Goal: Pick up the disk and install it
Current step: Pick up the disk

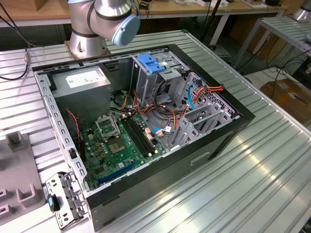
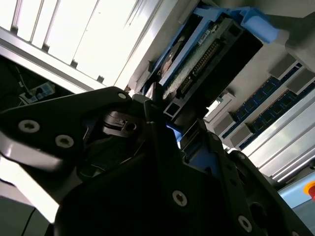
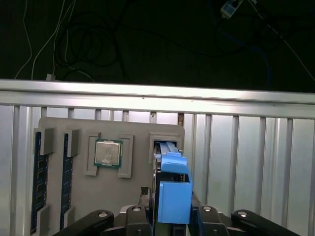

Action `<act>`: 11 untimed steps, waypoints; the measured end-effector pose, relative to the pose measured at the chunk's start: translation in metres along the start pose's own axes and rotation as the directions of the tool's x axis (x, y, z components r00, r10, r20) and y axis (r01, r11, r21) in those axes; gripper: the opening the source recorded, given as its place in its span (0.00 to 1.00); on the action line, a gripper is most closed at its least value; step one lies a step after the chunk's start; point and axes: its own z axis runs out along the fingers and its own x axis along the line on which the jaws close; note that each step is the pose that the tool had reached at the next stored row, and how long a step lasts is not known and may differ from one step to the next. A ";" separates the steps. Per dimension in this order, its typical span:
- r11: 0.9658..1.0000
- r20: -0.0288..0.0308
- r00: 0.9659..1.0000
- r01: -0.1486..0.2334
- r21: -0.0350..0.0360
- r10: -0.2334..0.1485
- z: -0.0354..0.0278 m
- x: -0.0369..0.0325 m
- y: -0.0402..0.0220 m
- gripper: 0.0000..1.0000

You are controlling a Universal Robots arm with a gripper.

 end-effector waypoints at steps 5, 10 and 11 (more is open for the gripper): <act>1.000 0.000 1.000 -0.002 0.000 0.002 0.0000 0.0000 0.0000 0.37; 1.000 0.000 1.000 -0.003 0.000 0.003 0.0000 0.0000 0.0000 0.37; 1.000 0.000 1.000 -0.003 0.000 0.003 0.0000 0.0000 0.0000 0.37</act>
